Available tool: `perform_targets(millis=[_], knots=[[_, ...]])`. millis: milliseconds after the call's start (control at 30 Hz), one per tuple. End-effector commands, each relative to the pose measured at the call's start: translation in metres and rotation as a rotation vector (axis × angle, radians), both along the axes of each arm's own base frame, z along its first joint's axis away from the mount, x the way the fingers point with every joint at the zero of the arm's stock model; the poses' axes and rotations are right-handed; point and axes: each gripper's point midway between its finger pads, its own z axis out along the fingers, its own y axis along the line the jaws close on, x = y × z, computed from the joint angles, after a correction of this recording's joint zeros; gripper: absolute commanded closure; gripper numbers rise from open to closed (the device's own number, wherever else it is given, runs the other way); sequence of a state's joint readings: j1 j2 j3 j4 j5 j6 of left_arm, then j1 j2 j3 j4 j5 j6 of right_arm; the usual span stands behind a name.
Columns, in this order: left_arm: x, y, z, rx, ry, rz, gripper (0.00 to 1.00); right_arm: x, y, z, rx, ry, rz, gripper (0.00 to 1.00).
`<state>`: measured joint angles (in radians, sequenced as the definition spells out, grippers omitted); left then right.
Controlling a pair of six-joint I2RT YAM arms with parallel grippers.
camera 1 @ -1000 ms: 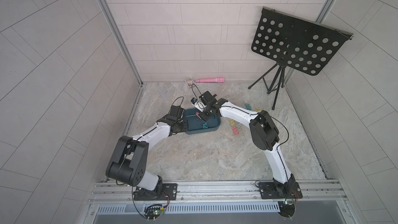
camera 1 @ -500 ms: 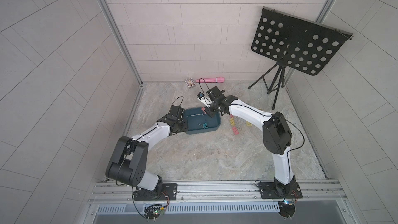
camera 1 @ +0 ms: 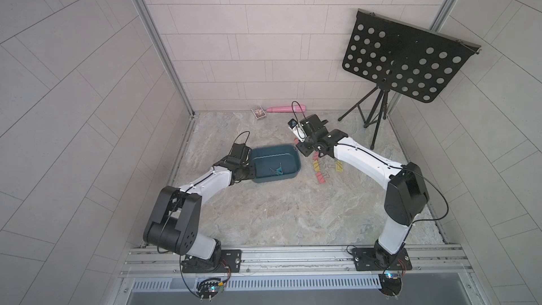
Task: Take out the binder clips from the storage box
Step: Place the binder clip at the center of the board.
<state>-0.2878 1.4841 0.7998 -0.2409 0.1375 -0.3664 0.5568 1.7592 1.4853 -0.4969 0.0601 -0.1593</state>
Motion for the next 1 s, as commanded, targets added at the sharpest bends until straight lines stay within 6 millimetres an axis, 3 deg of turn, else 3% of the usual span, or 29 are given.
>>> perform_targets(millis=[0, 267, 467, 600, 967], knots=[[-0.003, 0.003, 0.002, 0.002, -0.002, 0.005, 0.59, -0.007, -0.04, 0.006, -0.037, -0.008, -0.104, 1.0], [-0.003, 0.003, 0.001, 0.002, 0.001, 0.005, 0.59, -0.021, -0.105, 0.002, -0.101, -0.005, -0.239, 1.0], [-0.003, 0.003, 0.0, 0.001, 0.004, 0.006, 0.59, -0.032, -0.142, -0.005, -0.169, -0.001, -0.32, 1.0], [-0.003, 0.002, -0.001, -0.001, 0.007, 0.002, 0.59, -0.036, -0.159, -0.006, -0.209, 0.001, -0.362, 1.0], [-0.003, 0.003, -0.001, 0.0, 0.007, 0.003, 0.59, -0.038, -0.182, -0.024, -0.38, 0.04, -0.374, 1.0]])
